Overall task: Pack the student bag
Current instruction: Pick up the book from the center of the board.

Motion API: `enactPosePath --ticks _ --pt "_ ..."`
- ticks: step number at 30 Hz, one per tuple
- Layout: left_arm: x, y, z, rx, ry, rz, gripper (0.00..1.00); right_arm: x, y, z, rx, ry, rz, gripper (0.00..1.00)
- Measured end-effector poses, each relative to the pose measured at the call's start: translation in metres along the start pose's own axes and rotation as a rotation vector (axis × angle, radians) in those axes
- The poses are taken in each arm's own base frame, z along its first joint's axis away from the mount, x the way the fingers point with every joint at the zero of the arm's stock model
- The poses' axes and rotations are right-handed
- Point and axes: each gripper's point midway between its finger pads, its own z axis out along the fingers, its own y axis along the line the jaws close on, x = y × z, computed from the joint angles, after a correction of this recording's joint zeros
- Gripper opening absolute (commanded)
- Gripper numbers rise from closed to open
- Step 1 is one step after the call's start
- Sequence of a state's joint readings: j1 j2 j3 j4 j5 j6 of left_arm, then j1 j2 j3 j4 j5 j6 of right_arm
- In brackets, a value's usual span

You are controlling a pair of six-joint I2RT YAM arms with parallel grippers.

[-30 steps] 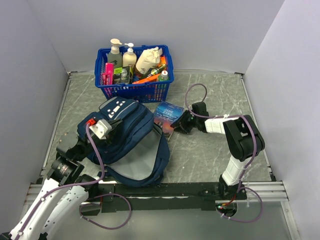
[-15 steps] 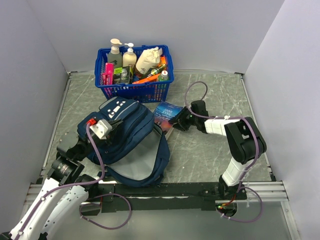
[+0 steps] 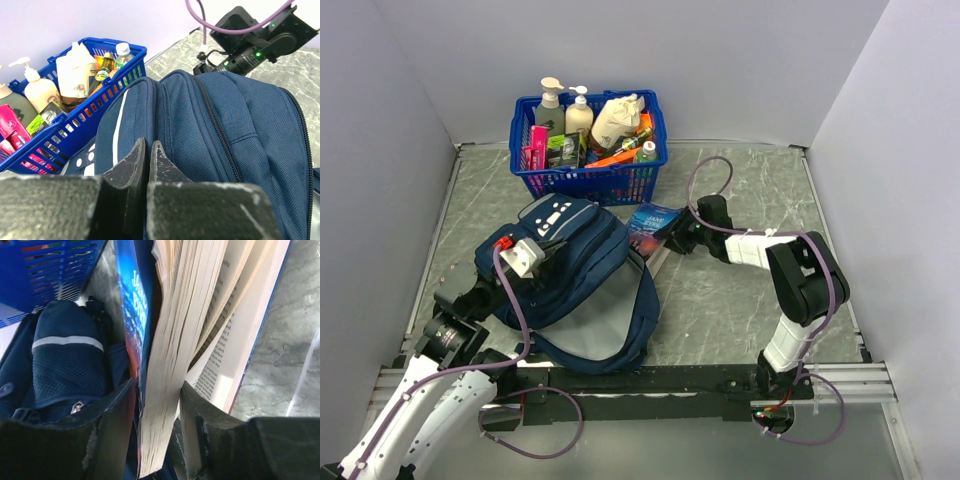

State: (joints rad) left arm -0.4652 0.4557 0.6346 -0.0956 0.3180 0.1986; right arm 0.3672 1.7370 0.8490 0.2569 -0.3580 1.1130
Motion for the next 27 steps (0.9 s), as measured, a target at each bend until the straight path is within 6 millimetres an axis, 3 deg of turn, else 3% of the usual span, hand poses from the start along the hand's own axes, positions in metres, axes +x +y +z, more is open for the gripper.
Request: enactPosePath --ticks 2,5,8,9,19,22,27 --pt "0.000 0.000 0.000 0.000 0.000 0.000 0.01 0.001 -0.001 0.003 0.026 0.010 -0.002 0.45" --pt "0.000 0.000 0.000 0.000 0.000 0.000 0.01 0.002 -0.006 0.005 0.079 0.022 -0.010 0.35" --pt "0.000 0.000 0.000 0.000 0.000 -0.001 0.01 0.003 -0.010 0.004 0.107 0.026 -0.012 0.14" --pt "0.000 0.000 0.000 0.000 0.000 -0.001 0.01 0.003 -0.010 0.004 0.112 0.029 -0.010 0.00" --pt "0.000 0.000 0.000 -0.001 0.000 -0.001 0.01 0.002 -0.005 -0.003 0.116 0.026 -0.050 0.00" --pt "0.001 0.000 -0.001 0.000 0.006 -0.002 0.01 -0.005 0.013 -0.025 0.092 -0.012 -0.116 0.00" --pt "0.003 0.000 -0.001 -0.005 0.016 -0.007 0.01 -0.018 0.052 -0.091 0.021 -0.114 -0.254 0.00"
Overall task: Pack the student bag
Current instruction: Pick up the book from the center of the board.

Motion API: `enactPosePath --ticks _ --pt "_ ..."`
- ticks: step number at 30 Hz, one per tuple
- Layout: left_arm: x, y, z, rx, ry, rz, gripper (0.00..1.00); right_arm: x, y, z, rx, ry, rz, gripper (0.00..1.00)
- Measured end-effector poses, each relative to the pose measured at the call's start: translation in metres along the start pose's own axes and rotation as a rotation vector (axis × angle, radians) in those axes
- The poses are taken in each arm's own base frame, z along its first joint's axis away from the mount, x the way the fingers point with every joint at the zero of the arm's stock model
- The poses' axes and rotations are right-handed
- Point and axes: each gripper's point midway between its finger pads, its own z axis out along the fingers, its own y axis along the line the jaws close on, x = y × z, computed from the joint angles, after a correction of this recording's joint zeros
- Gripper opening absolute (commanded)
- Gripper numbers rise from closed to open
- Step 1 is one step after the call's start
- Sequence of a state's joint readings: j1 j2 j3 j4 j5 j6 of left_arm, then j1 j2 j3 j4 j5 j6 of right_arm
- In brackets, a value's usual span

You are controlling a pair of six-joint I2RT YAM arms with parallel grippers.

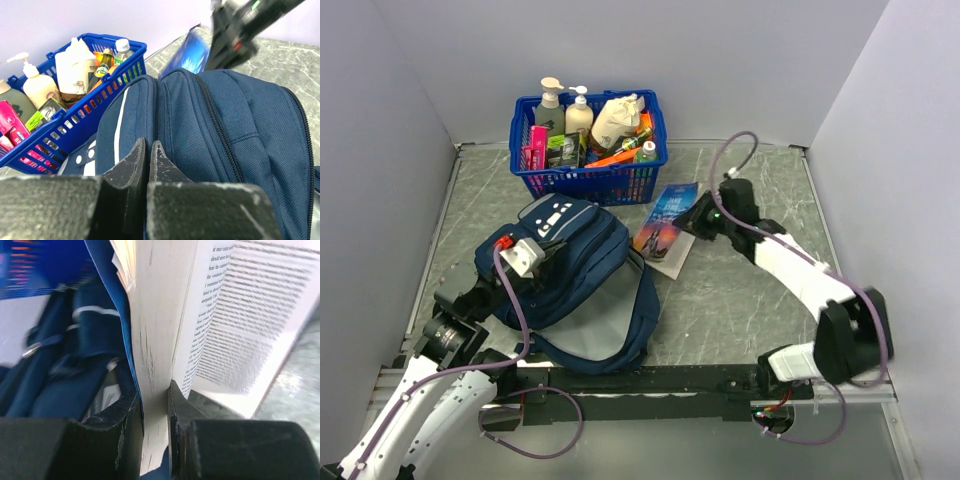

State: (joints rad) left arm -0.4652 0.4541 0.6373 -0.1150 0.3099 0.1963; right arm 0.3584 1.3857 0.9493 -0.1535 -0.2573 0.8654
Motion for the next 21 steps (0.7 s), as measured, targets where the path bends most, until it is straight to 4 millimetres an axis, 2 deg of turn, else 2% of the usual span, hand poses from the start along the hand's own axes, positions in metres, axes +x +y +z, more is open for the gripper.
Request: enactPosePath --ticks 4,8,12,21 --pt "0.000 0.002 0.000 -0.012 0.005 -0.012 0.01 -0.013 0.016 -0.038 -0.046 -0.064 -0.059 0.00" --pt "0.000 0.002 0.001 -0.015 0.006 -0.025 0.01 -0.013 0.030 -0.082 -0.094 -0.103 -0.099 0.00" --pt "0.000 0.003 0.001 -0.017 0.007 -0.027 0.01 0.000 0.044 -0.117 -0.161 -0.080 -0.109 0.00" --pt "-0.001 0.003 0.001 -0.017 0.006 -0.026 0.01 0.043 0.070 -0.176 -0.322 0.065 -0.064 0.00"
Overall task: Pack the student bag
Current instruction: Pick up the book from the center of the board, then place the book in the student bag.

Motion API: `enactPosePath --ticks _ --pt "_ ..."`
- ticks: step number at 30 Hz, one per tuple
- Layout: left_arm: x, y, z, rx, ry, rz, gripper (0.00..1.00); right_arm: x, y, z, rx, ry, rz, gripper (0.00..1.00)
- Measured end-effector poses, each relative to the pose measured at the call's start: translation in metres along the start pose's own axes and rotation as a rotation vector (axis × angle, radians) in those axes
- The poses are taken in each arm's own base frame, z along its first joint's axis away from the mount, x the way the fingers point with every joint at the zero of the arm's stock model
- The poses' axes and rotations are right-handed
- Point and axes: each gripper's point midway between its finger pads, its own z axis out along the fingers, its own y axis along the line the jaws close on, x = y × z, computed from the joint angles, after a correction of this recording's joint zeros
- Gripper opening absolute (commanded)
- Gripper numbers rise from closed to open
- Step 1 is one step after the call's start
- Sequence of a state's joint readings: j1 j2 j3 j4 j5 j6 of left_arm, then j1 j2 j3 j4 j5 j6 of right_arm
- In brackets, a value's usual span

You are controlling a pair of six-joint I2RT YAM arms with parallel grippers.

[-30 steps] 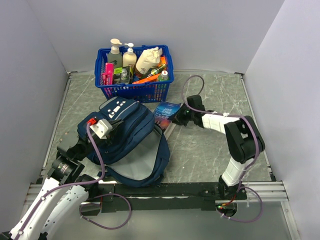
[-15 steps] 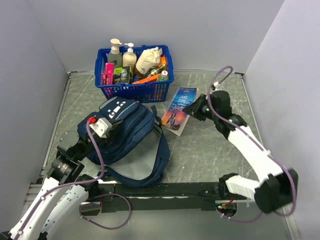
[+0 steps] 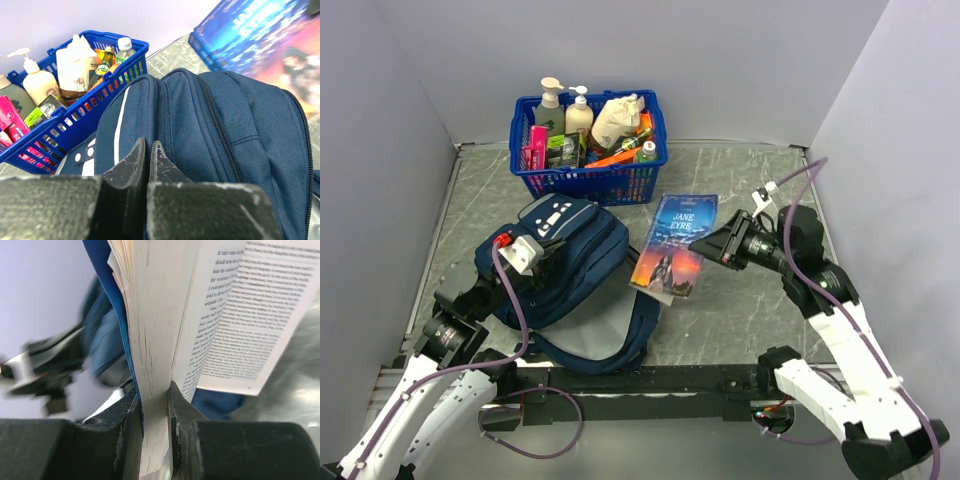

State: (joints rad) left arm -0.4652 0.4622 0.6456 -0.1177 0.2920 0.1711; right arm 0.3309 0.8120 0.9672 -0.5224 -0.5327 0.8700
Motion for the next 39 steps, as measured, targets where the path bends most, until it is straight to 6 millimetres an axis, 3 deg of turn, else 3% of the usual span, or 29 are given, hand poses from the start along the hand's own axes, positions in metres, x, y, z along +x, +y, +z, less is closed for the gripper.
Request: enactPosePath --ticks 7,13,19,26,33,39 --pt "0.000 0.000 0.000 0.001 0.002 -0.001 0.01 0.048 0.028 -0.016 -0.176 0.137 0.091 0.00" --pt "0.001 0.000 0.005 0.004 0.007 -0.014 0.01 0.085 0.030 -0.003 -0.189 0.282 0.144 0.00" --pt "-0.005 0.002 0.011 0.003 0.007 -0.040 0.01 0.116 0.015 0.020 -0.150 0.395 0.207 0.00" --pt "-0.008 0.000 0.012 0.021 0.021 -0.066 0.01 0.110 0.019 0.059 -0.197 0.380 0.256 0.00" --pt "-0.009 -0.001 0.011 0.023 0.027 -0.073 0.01 0.095 0.028 0.118 -0.255 0.349 0.286 0.00" --pt "-0.013 0.002 0.011 0.012 0.026 -0.082 0.01 0.081 0.042 0.144 -0.315 0.279 0.267 0.00"
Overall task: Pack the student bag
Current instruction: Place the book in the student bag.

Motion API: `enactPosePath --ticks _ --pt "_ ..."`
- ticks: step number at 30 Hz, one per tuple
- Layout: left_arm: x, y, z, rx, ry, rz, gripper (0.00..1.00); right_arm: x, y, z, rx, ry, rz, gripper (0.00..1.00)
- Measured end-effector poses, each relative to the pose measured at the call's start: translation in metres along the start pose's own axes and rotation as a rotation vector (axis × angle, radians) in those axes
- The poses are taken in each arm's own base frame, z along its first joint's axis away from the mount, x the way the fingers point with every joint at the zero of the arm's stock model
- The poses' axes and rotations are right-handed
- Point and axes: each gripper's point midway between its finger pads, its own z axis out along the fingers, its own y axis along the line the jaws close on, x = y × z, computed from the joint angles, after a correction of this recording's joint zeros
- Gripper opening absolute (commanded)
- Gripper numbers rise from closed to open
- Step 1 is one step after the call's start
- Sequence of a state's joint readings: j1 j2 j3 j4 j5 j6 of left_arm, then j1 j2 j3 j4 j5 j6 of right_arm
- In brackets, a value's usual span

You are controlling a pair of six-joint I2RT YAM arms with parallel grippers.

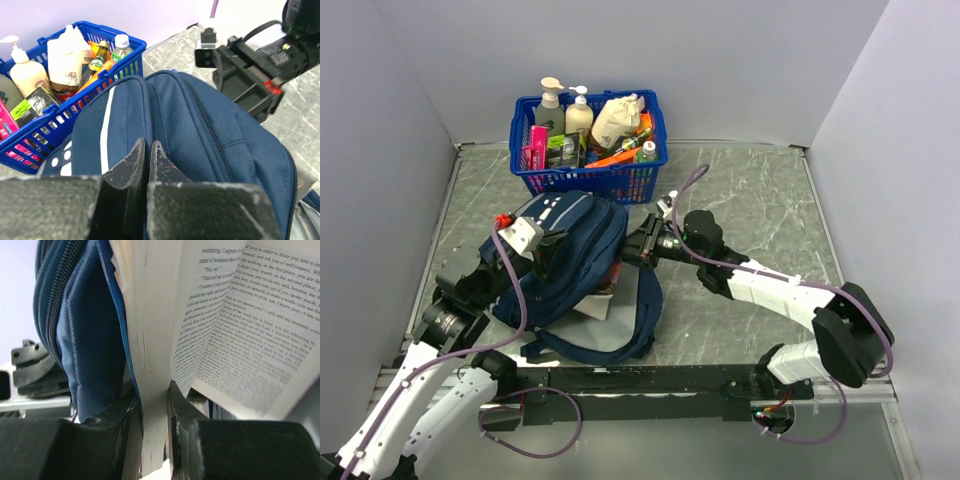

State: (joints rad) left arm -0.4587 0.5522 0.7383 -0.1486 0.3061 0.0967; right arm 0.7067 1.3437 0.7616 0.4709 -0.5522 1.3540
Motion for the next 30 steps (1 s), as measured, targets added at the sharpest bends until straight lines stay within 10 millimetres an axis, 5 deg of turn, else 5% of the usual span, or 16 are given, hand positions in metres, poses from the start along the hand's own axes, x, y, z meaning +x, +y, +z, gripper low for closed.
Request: enactPosePath --ticks 18,19,20,24,30 --pt "0.000 -0.002 0.006 -0.004 0.027 -0.134 0.01 -0.003 -0.034 0.134 0.120 -0.083 -0.063 0.01" --pt "0.000 -0.001 0.006 -0.007 0.027 -0.134 0.01 -0.002 -0.033 0.136 0.128 -0.081 -0.070 0.06" --pt "0.001 -0.001 0.006 -0.009 0.028 -0.135 0.01 -0.001 -0.034 0.136 0.140 -0.077 -0.074 0.23" --pt "0.002 0.000 0.006 -0.013 0.032 -0.135 0.01 -0.001 -0.048 0.130 0.201 -0.063 -0.089 0.64" --pt "0.001 0.001 0.005 -0.018 0.029 -0.133 0.01 0.003 -0.049 0.098 0.261 -0.013 -0.153 0.89"
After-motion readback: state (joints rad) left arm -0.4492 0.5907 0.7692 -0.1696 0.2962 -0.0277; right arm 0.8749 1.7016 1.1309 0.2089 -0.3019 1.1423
